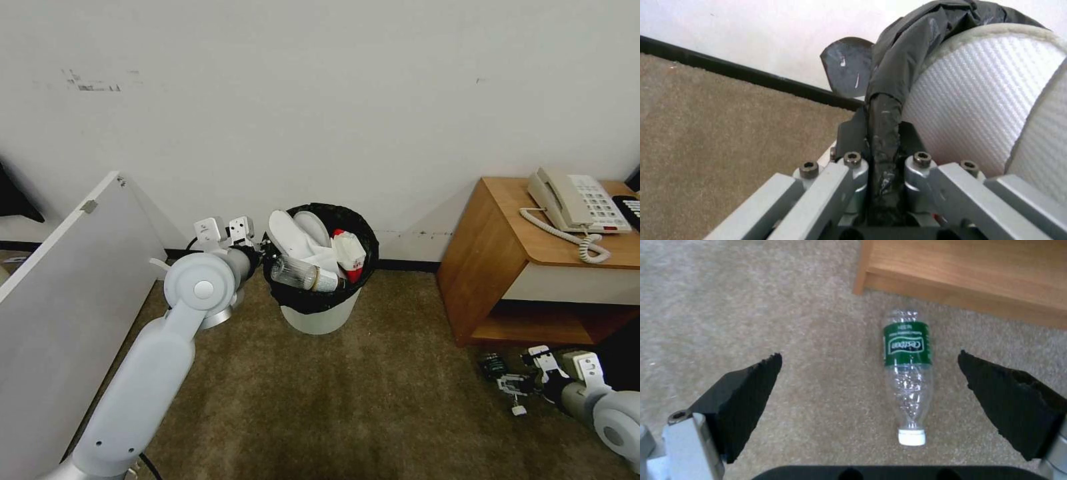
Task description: Pick up the trash bin, then pick up the garbage from the floor and place it into the trash bin.
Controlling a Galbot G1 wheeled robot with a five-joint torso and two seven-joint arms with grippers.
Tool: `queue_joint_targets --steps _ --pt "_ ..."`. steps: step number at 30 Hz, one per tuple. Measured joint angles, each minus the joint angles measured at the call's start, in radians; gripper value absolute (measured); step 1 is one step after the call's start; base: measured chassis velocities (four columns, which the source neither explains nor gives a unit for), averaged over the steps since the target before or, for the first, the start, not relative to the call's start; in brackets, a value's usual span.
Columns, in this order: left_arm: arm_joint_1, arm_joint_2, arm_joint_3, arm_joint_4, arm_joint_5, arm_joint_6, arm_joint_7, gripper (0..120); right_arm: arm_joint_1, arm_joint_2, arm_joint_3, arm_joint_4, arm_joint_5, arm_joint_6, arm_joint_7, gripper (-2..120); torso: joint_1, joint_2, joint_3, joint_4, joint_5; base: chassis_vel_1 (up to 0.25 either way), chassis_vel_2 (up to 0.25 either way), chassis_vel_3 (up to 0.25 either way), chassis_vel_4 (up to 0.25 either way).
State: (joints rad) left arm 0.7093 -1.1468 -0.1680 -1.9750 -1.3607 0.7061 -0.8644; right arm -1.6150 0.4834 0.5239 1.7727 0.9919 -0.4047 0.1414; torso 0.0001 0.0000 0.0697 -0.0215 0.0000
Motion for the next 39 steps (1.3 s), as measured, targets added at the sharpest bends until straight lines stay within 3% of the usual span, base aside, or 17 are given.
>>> queue_joint_targets --steps 39 --pt "0.000 0.016 0.003 -0.009 -0.008 -0.001 -0.003 4 0.269 0.224 -0.191 -0.400 -0.167 0.132 -0.116 100 0.000 0.000 0.000 -0.0001 0.0000 0.000 0.000 0.000 0.000"
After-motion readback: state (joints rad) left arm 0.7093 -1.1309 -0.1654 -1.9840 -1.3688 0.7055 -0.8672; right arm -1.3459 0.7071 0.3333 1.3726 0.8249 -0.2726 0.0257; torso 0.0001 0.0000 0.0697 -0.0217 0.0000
